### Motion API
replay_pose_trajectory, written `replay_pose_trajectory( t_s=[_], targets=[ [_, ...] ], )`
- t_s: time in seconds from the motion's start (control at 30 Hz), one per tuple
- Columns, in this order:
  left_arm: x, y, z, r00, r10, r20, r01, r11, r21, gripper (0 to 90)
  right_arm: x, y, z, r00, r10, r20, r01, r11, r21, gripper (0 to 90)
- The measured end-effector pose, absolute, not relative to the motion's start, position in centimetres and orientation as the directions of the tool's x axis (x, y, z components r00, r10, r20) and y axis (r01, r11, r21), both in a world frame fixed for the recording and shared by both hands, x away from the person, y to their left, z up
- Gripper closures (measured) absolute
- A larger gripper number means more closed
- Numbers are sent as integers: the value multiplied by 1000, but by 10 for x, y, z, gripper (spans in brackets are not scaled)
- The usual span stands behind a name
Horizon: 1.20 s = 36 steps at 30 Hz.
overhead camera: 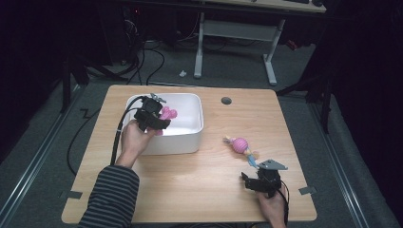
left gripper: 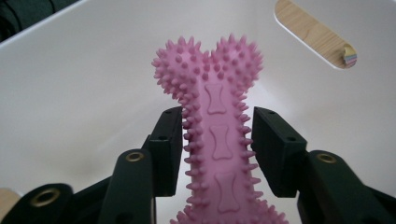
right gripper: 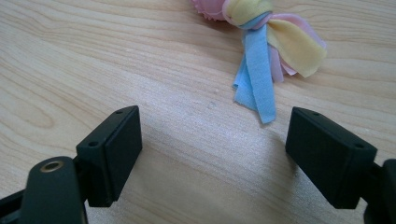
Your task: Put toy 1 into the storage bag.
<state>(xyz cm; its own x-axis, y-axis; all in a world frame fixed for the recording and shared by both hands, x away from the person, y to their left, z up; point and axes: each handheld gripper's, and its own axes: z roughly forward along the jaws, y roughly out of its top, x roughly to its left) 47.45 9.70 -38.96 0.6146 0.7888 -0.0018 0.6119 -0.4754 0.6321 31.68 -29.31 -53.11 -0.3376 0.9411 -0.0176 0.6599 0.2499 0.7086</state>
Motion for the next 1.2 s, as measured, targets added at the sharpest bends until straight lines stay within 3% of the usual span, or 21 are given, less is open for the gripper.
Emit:
replay_pose_trajectory(
  t_s=[0.23, 1.2],
  targets=[
    [468, 100, -382, 618, 786, 1, 592, -467, 657, 394, 317, -293, -531, -339, 941, -20, 658, 252, 709, 184],
    [406, 156, -352, 597, 802, -15, 495, -354, 793, 363, 317, -293, -531, -337, 941, -18, 660, 249, 709, 184]
  ],
)
